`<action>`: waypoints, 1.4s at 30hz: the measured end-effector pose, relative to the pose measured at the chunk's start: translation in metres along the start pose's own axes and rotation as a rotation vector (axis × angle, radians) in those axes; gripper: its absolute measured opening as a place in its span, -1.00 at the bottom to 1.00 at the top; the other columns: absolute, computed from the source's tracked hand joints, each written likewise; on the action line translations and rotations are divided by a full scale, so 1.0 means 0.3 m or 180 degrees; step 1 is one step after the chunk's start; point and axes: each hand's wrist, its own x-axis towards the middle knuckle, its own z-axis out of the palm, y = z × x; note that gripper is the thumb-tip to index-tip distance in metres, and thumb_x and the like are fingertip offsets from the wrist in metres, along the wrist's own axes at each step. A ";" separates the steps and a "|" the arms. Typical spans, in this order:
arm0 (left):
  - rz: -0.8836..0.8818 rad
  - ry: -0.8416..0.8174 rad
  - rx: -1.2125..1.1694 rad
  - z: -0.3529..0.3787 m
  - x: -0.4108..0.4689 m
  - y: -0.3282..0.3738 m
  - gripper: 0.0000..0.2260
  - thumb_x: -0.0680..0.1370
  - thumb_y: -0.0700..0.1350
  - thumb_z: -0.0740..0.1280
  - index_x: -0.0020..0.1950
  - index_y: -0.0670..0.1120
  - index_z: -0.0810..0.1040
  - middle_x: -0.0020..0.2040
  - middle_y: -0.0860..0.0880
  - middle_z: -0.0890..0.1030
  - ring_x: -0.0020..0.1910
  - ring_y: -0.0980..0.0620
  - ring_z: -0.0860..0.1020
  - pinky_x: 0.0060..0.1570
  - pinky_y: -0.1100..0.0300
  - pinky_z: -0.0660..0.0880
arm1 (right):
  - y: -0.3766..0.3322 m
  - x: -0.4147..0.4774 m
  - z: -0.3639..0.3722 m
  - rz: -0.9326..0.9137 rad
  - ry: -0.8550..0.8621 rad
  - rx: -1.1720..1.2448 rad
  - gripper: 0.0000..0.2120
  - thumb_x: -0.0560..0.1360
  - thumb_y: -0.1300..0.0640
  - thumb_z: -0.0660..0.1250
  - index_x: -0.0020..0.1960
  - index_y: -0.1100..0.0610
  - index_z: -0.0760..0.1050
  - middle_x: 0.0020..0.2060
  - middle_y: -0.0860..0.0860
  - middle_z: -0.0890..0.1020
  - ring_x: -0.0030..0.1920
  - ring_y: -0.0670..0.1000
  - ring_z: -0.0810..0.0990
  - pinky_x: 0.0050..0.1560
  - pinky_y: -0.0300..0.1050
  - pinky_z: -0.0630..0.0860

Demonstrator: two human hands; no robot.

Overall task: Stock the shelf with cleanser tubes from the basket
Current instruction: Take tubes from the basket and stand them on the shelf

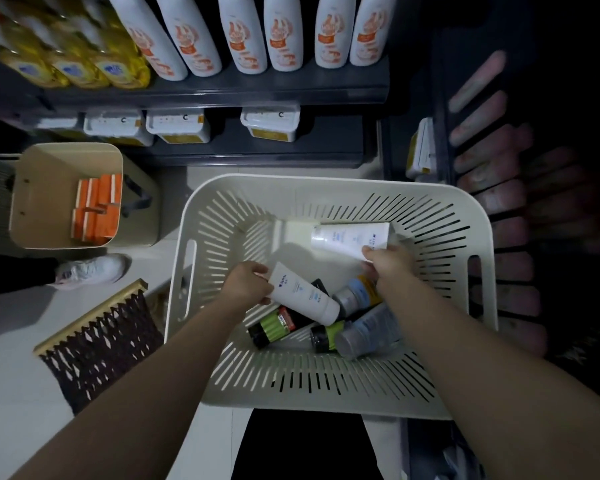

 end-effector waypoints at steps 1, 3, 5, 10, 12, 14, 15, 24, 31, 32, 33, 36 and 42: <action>-0.0075 0.0032 -0.0100 0.003 0.001 -0.002 -0.77 0.49 -0.45 0.30 0.14 -0.33 0.51 -0.11 -0.22 0.54 -0.34 -0.03 0.51 -0.53 0.31 0.51 | -0.007 -0.016 0.002 -0.0046 0.0003 0.0105 -0.81 0.48 0.32 0.39 0.09 0.23 0.52 -0.06 0.12 0.58 -0.17 0.08 0.57 -0.10 -0.01 0.61; -0.0184 0.0101 -0.0225 0.011 -0.004 -0.007 -0.89 0.52 -0.41 0.30 0.03 -0.33 0.53 -0.16 -0.25 0.57 -0.39 -0.04 0.51 -0.54 0.28 0.51 | -0.018 -0.045 0.004 -0.0156 -0.0023 0.0177 -0.87 0.49 0.33 0.38 -0.06 0.19 0.45 -0.15 0.07 0.55 -0.23 0.03 0.56 0.01 0.05 0.61; -0.0222 0.0169 -0.0306 0.024 -0.014 -0.010 -0.94 0.55 -0.36 0.28 -0.11 -0.25 0.48 -0.26 -0.20 0.55 -0.43 -0.09 0.53 -0.54 0.21 0.53 | -0.022 -0.073 0.001 -0.0300 -0.0036 0.0279 -0.87 0.48 0.33 0.39 -0.11 0.18 0.46 -0.16 0.08 0.56 -0.21 0.03 0.57 -0.08 -0.06 0.62; 0.0156 0.0343 -0.0435 0.072 -0.075 0.001 -0.84 0.59 -0.29 0.24 -0.19 -0.15 0.44 -0.13 -0.19 0.60 -0.14 -0.24 0.64 -0.14 -0.13 0.63 | -0.008 -0.129 -0.027 -0.0771 0.0084 0.0219 -0.91 0.46 0.29 0.44 -0.12 0.14 0.57 -0.19 0.00 0.61 -0.08 0.08 0.62 -0.22 -0.18 0.59; 0.0498 0.0423 -0.0347 0.077 -0.122 0.021 -0.83 0.58 -0.25 0.26 -0.20 -0.11 0.47 -0.12 -0.14 0.61 -0.08 -0.21 0.63 -0.06 -0.12 0.62 | -0.010 -0.149 -0.057 -0.0995 0.0114 -0.0039 -0.91 0.44 0.24 0.46 -0.06 0.13 0.63 -0.18 -0.03 0.65 -0.07 0.08 0.66 -0.07 -0.03 0.64; 0.0784 0.0562 -0.0219 0.068 -0.151 0.041 -0.82 0.57 -0.21 0.29 -0.22 -0.03 0.48 -0.14 -0.05 0.61 -0.07 -0.15 0.61 0.00 -0.11 0.58 | -0.018 -0.169 -0.077 -0.1160 0.0093 -0.0282 -0.89 0.44 0.20 0.46 -0.03 0.12 0.65 -0.16 -0.04 0.67 -0.06 0.06 0.66 0.02 0.05 0.63; 0.0897 0.0640 -0.0199 0.059 -0.170 0.055 -0.81 0.57 -0.19 0.30 -0.23 0.01 0.49 -0.16 -0.01 0.61 -0.08 -0.13 0.60 0.02 -0.10 0.57 | -0.029 -0.190 -0.091 -0.1250 0.0074 -0.0340 -0.89 0.45 0.20 0.44 -0.03 0.12 0.66 -0.15 -0.03 0.68 -0.06 0.05 0.66 0.03 0.04 0.62; 0.1654 0.0814 -0.0601 0.010 -0.419 0.183 -0.81 0.49 -0.15 0.43 -0.32 0.04 0.61 -0.27 0.02 0.67 -0.17 -0.04 0.65 0.04 -0.09 0.58 | -0.151 -0.398 -0.267 -0.2204 -0.0054 -0.0449 -0.83 0.47 0.24 0.41 0.06 0.20 0.66 -0.06 0.03 0.70 -0.03 0.00 0.64 0.08 -0.15 0.54; 0.2196 0.0542 -0.0197 0.001 -0.560 0.232 -0.84 0.48 -0.08 0.44 -0.32 0.02 0.65 -0.29 -0.04 0.69 -0.20 -0.11 0.66 -0.02 -0.17 0.58 | -0.211 -0.569 -0.420 -0.2758 0.0177 -0.0428 -0.85 0.41 0.22 0.48 -0.25 0.01 0.58 -0.28 -0.06 0.65 -0.15 0.02 0.65 0.00 -0.03 0.58; 0.2294 0.0502 -0.0111 0.001 -0.586 0.244 -0.85 0.48 -0.06 0.44 -0.30 0.02 0.65 -0.29 -0.03 0.68 -0.20 -0.10 0.66 -0.03 -0.17 0.58 | -0.213 -0.595 -0.441 -0.2808 0.0232 -0.0434 -0.84 0.41 0.22 0.49 -0.26 0.00 0.58 -0.30 -0.08 0.65 -0.16 0.01 0.65 0.00 -0.05 0.58; 0.2381 0.0460 -0.0042 0.001 -0.614 0.256 -0.86 0.48 -0.06 0.44 -0.29 0.01 0.65 -0.29 -0.04 0.68 -0.20 -0.11 0.66 -0.04 -0.16 0.59 | -0.214 -0.622 -0.463 -0.2846 0.0273 -0.0428 -0.83 0.41 0.23 0.49 -0.26 0.01 0.58 -0.31 -0.09 0.65 -0.16 0.01 0.66 -0.01 -0.07 0.57; 0.2718 0.0364 0.0187 -0.002 -0.699 0.289 -0.83 0.47 -0.10 0.46 -0.33 0.00 0.64 -0.31 -0.07 0.68 -0.22 -0.15 0.65 -0.08 -0.13 0.59 | -0.210 -0.713 -0.530 -0.2931 0.0404 -0.0338 -0.91 0.41 0.26 0.48 -0.23 0.11 0.63 -0.33 -0.11 0.63 -0.17 0.01 0.66 -0.04 -0.14 0.57; 0.3406 0.0121 0.0833 -0.023 -0.891 0.318 -0.87 0.49 -0.10 0.44 -0.26 -0.07 0.65 -0.33 0.00 0.65 -0.31 -0.02 0.60 -0.19 0.09 0.53 | -0.152 -0.919 -0.683 -0.3167 0.1034 -0.0300 -0.98 0.39 0.21 0.50 -0.18 0.14 0.68 -0.29 -0.07 0.69 -0.21 -0.01 0.67 -0.05 0.00 0.59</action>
